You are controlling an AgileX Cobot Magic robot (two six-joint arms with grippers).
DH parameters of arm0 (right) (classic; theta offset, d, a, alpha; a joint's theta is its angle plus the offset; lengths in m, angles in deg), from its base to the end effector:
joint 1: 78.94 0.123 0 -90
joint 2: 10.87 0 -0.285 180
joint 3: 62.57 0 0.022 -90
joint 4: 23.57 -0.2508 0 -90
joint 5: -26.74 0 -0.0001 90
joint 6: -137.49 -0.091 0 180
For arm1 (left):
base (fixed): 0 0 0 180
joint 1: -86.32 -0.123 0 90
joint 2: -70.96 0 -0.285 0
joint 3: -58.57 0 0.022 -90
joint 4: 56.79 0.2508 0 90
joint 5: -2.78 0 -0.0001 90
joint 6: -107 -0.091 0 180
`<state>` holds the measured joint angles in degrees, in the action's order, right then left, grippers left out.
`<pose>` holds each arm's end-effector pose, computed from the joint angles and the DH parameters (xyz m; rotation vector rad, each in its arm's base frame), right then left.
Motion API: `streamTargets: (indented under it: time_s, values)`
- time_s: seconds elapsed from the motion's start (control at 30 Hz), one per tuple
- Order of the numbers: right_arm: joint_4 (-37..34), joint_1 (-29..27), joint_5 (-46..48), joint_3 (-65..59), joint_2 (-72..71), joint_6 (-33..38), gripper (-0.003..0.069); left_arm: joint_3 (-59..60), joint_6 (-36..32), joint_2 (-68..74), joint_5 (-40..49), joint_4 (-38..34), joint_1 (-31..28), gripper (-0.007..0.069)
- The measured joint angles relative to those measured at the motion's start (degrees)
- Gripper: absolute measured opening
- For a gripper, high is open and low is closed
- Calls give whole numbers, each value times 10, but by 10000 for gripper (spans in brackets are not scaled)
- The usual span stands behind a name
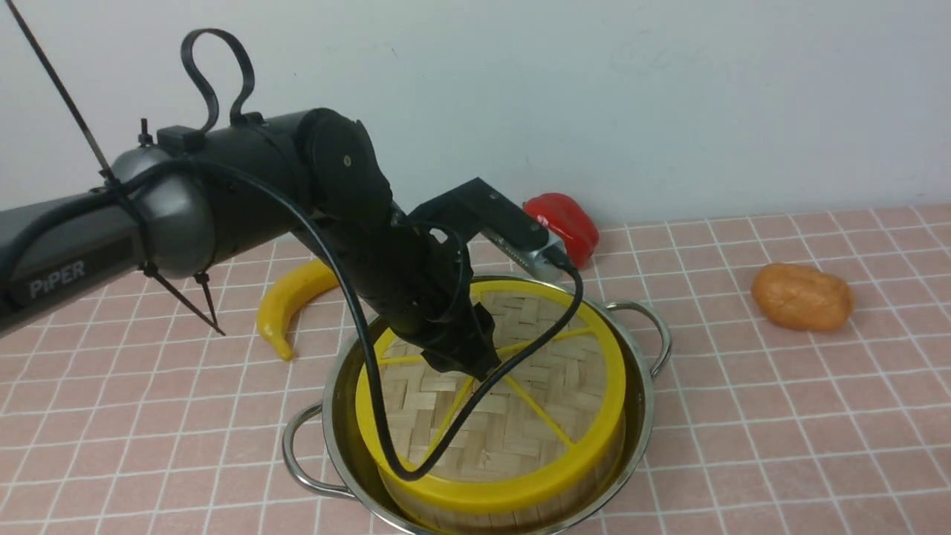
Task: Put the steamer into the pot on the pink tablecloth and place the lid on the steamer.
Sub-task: 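Place the yellow bamboo steamer lid onto the steamer in the pot with the left gripper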
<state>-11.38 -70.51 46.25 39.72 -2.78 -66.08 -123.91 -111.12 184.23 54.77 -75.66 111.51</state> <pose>0.0544 0.0016 0.1800 0.1078 1.8311 0.1870 0.3368 -0.1841 0.2330 1.2647 2.4888 -0.3574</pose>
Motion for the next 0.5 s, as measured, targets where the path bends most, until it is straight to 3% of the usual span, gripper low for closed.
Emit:
streamTargets:
  time_s: [0.23,0.5]
  values:
    - [0,0,0,0,0,0,240,-1,-4,1,-10,-10,2,116]
    - [0,0,0,0,0,0,240,-1,-4,1,-13,-11,2,116]
